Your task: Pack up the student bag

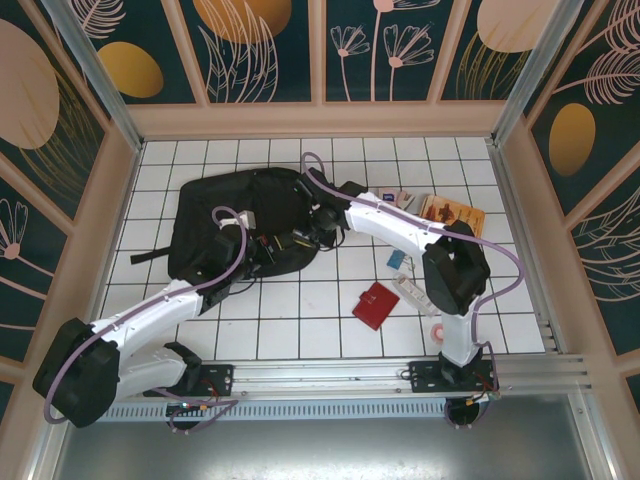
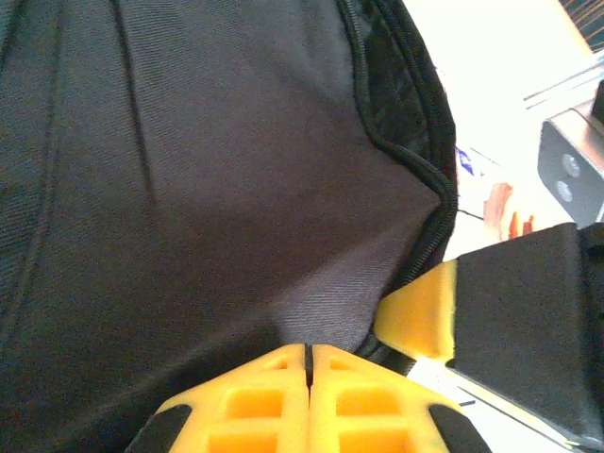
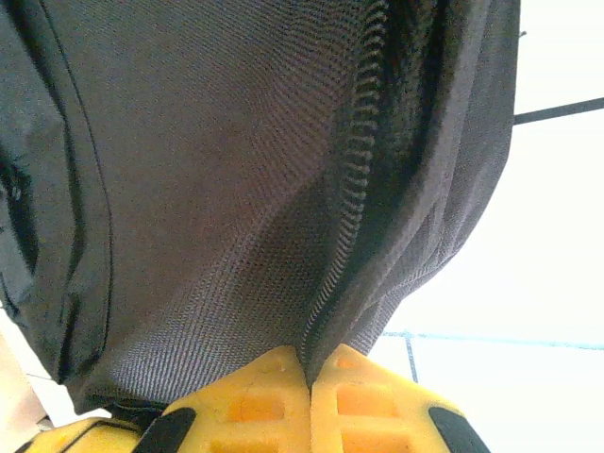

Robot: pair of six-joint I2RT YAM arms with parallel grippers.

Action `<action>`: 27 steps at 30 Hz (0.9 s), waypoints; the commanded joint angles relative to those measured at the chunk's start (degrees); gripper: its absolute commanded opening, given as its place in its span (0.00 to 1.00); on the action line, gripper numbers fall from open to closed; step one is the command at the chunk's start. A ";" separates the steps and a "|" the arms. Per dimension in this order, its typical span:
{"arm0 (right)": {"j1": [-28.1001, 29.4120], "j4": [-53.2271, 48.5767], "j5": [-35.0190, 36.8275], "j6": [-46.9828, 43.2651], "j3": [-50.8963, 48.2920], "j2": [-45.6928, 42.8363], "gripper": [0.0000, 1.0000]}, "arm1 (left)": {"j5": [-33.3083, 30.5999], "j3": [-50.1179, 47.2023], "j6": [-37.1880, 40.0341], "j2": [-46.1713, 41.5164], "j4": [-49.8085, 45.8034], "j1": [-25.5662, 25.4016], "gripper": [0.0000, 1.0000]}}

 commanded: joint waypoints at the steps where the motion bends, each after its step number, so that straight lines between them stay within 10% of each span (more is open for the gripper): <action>1: -1.14 -4.17 4.21 -3.20 -0.61 0.95 0.00 | -5.36 0.19 1.59 -2.12 -2.86 0.45 0.00; 27: -4.36 -2.72 7.41 -5.96 -3.77 -0.62 0.00 | -19.29 -1.95 -3.48 -13.51 -17.95 1.60 0.00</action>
